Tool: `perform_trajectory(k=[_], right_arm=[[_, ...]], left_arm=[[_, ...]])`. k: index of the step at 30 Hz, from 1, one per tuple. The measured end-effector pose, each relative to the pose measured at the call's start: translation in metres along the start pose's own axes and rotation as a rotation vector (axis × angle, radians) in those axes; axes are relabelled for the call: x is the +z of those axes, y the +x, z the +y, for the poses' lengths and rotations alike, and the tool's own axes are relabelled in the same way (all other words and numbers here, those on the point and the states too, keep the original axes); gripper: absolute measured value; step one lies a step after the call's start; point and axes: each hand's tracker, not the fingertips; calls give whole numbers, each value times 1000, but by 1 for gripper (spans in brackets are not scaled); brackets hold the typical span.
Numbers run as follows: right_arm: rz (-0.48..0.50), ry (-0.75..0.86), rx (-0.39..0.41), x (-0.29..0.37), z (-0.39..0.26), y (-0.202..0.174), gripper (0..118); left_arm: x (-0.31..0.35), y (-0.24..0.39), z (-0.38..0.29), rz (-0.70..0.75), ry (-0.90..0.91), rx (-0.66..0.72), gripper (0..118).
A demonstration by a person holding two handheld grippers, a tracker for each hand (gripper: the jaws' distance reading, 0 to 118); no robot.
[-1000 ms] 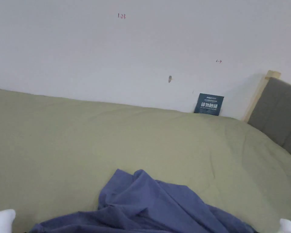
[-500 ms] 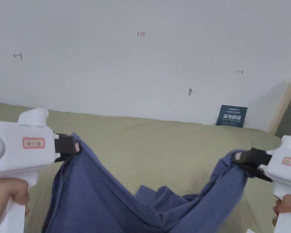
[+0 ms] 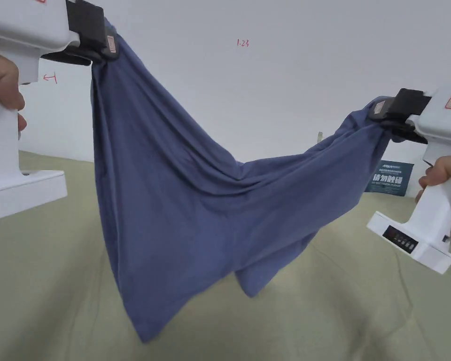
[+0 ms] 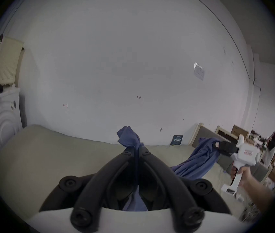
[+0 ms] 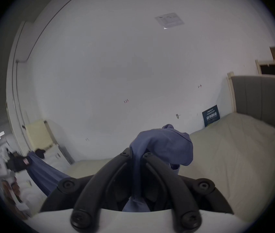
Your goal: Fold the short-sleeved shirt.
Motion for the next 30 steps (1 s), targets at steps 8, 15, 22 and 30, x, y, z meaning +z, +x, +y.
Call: perform_trajectory(k=[8, 15, 22, 30], right_arm=[[-189, -221, 138, 35, -78, 41, 10], [-238, -372, 170, 106, -130, 84, 10], [-261, -462, 124, 180, -174, 111, 10], [-388, -559, 58, 224, -226, 150, 10]], left_arm=[[40, 0, -120, 23, -179, -9, 4], [90, -26, -228, 20, -373, 81, 4], [175, -11, -305, -31, -476, 149, 4], [216, -2, -374, -5, -646, 230, 4]])
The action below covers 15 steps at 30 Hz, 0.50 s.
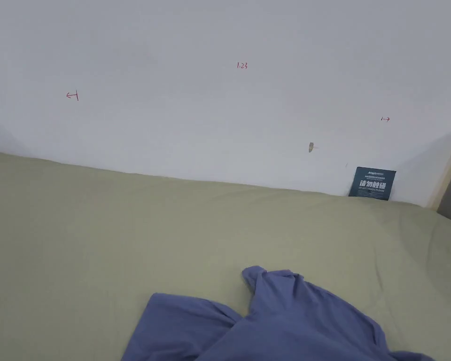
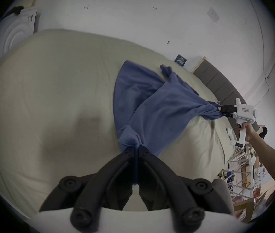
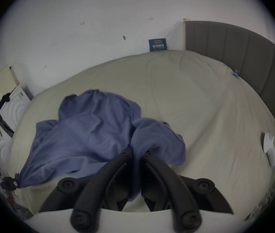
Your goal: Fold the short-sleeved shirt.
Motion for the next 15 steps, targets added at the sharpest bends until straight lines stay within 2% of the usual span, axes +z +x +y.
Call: perform_trajectory(k=[3, 7, 9, 10, 11, 13, 14, 15], right_arm=[[-14, -34, -93, 0, -12, 12, 10], [7, -22, -195, 14, -24, 21, 10], [7, -34, -257, 23, -28, 21, 13], [12, -46, -280, 28, -27, 20, 19], [21, -41, -268, 36, -27, 18, 26], [36, 19, -217, 57, -24, 10, 55], [53, 63, -169, 69, -23, 5, 70], [75, 125, -106, 87, -22, -4, 84]], left_arm=[[-2, -4, -11, 21, -17, 27, 4], [4, -6, -22, -19, -41, 119, 5], [6, -2, -27, -21, -54, 109, 11], [7, 4, -29, 1, -71, 96, 16], [11, 8, -30, 18, -74, 86, 23], [28, 13, -27, 7, -46, 89, 61], [37, 18, -24, -4, 10, 81, 74], [52, 24, -19, -13, 61, 67, 81]])
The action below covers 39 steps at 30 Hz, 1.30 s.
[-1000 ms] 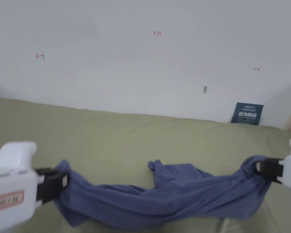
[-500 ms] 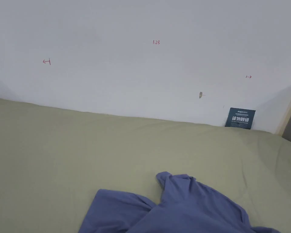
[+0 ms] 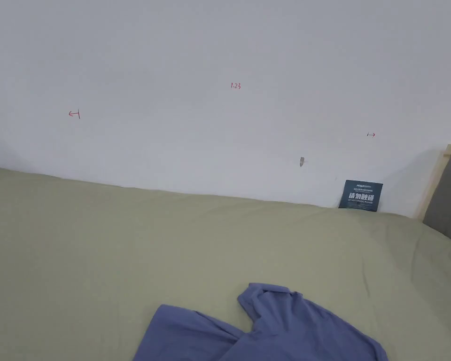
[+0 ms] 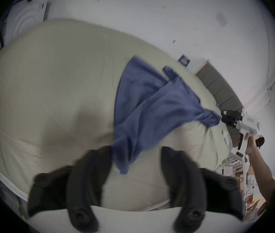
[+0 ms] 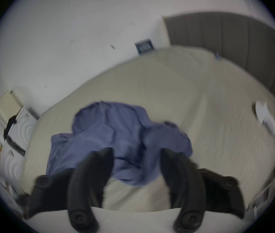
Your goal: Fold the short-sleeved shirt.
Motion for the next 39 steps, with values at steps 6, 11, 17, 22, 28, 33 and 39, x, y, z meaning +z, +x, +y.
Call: perform_trajectory(k=[6, 11, 17, 22, 28, 33, 39], right_arm=[[62, 238, 266, 76, 15, -78, 104], [-38, 282, 299, 95, -23, -141, 104], [-71, 220, 253, 94, -102, -166, 79], [-67, 148, 299, 102, -142, -171, 3], [9, 123, 359, 104, -154, -177, 3], [40, 125, 342, 98, -140, -174, 3], [57, 128, 351, 97, -124, -165, 3]], left_arm=[[53, 53, 43, 137, 303, -295, 86], [31, 102, 53, 339, 412, -384, 86], [10, 121, 9, 367, 432, -328, 62], [19, 92, -35, 361, 407, -278, 0], [18, 42, -53, 498, 264, -236, 0], [-8, 28, -37, 429, 176, -206, 10], [-46, 35, -26, 277, 134, -191, 52]])
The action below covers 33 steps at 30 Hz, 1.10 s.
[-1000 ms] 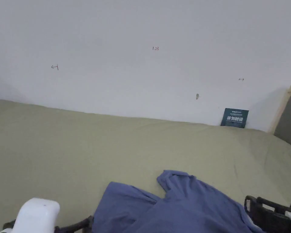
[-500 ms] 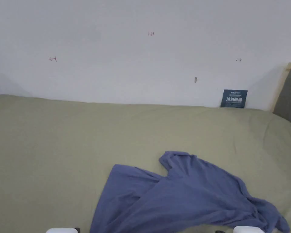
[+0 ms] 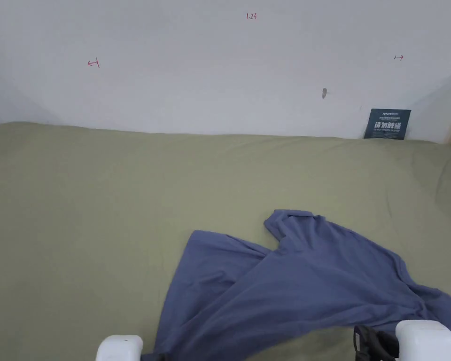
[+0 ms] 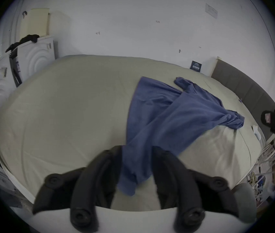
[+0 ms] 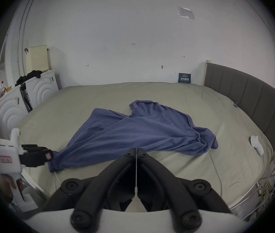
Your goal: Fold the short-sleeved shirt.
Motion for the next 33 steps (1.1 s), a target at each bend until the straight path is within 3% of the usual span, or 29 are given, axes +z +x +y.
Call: perform_trajectory(k=[4, 6, 8, 9, 16, 18, 19, 20, 21, 22, 23, 25, 28, 30, 33], right_arm=[[19, -7, -3, -5, 9, 6, 3], [30, -7, 12, -12, 15, 8, 3], [34, -4, 24, -21, 23, 9, 3], [36, 0, 36, -26, 27, 9, 3], [73, 20, 110, -82, 68, 27, 4], [137, 0, 111, -123, 93, 48, 4], [174, -21, 122, -146, 106, 59, 7], [204, -55, 161, -175, 121, 70, 21], [235, -104, 214, -207, 136, 82, 61], [257, -158, 255, -236, 148, 91, 92], [216, -207, 297, -268, 159, 98, 104], [194, -364, 337, -329, 173, 110, 93], [193, -455, 403, -399, 183, 120, 93], [184, -458, 503, -432, 183, 116, 93], [326, -528, 550, -462, 176, 111, 93]], left_arm=[[-31, 8, -12, 101, -90, -126, 56], [-36, 4, -16, 41, -132, -72, 53], [-33, 2, -21, 70, -102, 5, 32], [-30, 0, -21, 73, -58, 19, 11], [-23, 2, -22, 19, -36, 52, 7], [-24, 3, -22, 20, -38, 49, 7], [-24, 4, -22, 23, -38, 40, 7], [-25, 3, -23, 18, -45, 34, 7], [-25, 3, -23, 16, -46, 32, 7], [-25, 3, -23, 20, -46, 28, 7], [-26, 2, -23, 16, -55, 32, 7], [-30, 2, -23, 22, -63, 34, 7], [-35, 5, -23, 32, -75, 22, 7], [-35, 6, -23, 38, -77, 8, 7], [-34, 7, -24, 41, -73, -10, 7]])
